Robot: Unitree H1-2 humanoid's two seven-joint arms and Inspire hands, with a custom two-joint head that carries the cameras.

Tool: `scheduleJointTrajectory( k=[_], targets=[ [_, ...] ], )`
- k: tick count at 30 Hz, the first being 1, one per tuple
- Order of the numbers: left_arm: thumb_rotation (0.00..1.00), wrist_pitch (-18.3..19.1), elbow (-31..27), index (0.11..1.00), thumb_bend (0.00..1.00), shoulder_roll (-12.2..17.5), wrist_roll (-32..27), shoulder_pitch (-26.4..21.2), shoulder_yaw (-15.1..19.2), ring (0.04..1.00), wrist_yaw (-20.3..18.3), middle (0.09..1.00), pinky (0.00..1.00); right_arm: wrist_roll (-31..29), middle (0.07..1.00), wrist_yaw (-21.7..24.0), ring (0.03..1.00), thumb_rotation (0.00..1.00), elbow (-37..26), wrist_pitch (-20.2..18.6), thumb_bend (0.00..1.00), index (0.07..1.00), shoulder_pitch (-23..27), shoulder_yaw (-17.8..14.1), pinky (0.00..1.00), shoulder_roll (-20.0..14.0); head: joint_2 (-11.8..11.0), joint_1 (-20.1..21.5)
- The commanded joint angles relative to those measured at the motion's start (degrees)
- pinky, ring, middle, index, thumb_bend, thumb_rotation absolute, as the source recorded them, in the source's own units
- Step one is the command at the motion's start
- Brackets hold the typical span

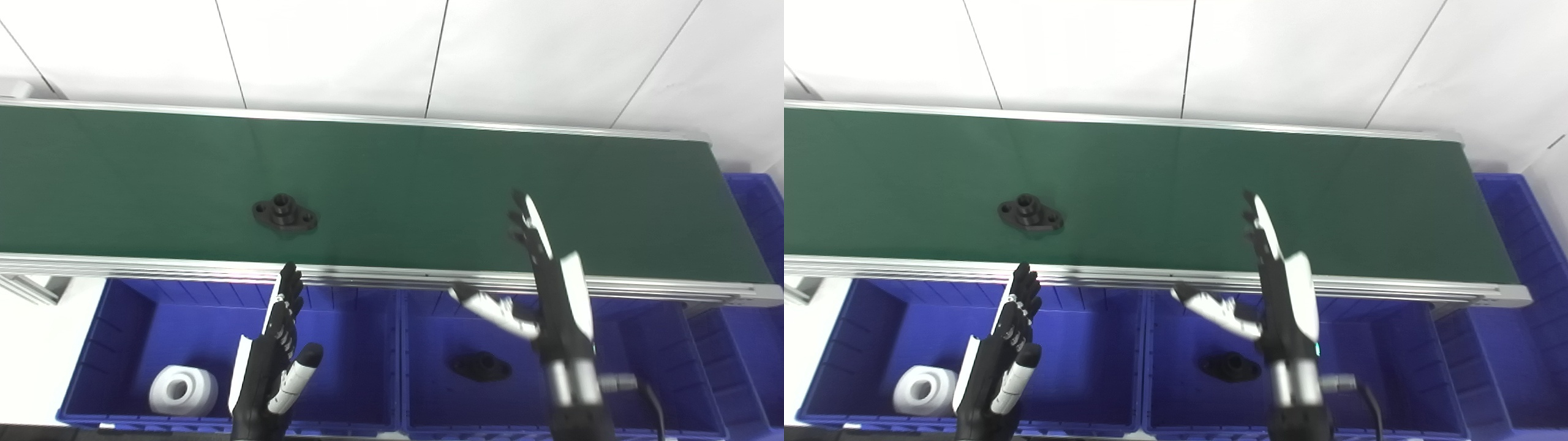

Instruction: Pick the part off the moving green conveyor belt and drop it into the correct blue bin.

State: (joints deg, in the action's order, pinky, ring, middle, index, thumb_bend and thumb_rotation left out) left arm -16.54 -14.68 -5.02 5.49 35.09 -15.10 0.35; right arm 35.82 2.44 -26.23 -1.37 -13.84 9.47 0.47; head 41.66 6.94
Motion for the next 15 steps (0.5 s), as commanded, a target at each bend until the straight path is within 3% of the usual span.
scheduleJointTrajectory(
  k=[1, 7, 15],
  targets=[
    [0.79, -1.95, -0.68, 1.000, 0.81, -0.63, 0.57, -0.38, -0.45, 1.000, 0.35, 1.000, 1.00, 4.38, 0.941, 0.90, 0.883, 0.58, 0.05, -2.38, 0.89, 0.955, 3.87, 0.52, 0.75, -0.37, 0.07, -0.02],
    [0.78, -2.38, 0.21, 1.000, 0.84, -1.01, 0.11, -0.83, -0.41, 1.000, 0.48, 1.000, 1.00, 10.47, 0.901, 2.03, 0.833, 0.56, 6.00, -4.93, 0.94, 0.923, 13.70, 1.52, 0.67, -1.62, -0.38, -0.14],
    [0.78, -2.51, 0.82, 1.000, 0.84, -0.84, 0.10, -1.24, -0.50, 1.000, 0.31, 1.000, 1.00, 18.86, 0.897, 4.68, 0.812, 0.52, 13.15, -9.23, 0.96, 0.916, 24.02, 5.14, 0.65, -2.71, -0.54, -0.12]
  ],
)
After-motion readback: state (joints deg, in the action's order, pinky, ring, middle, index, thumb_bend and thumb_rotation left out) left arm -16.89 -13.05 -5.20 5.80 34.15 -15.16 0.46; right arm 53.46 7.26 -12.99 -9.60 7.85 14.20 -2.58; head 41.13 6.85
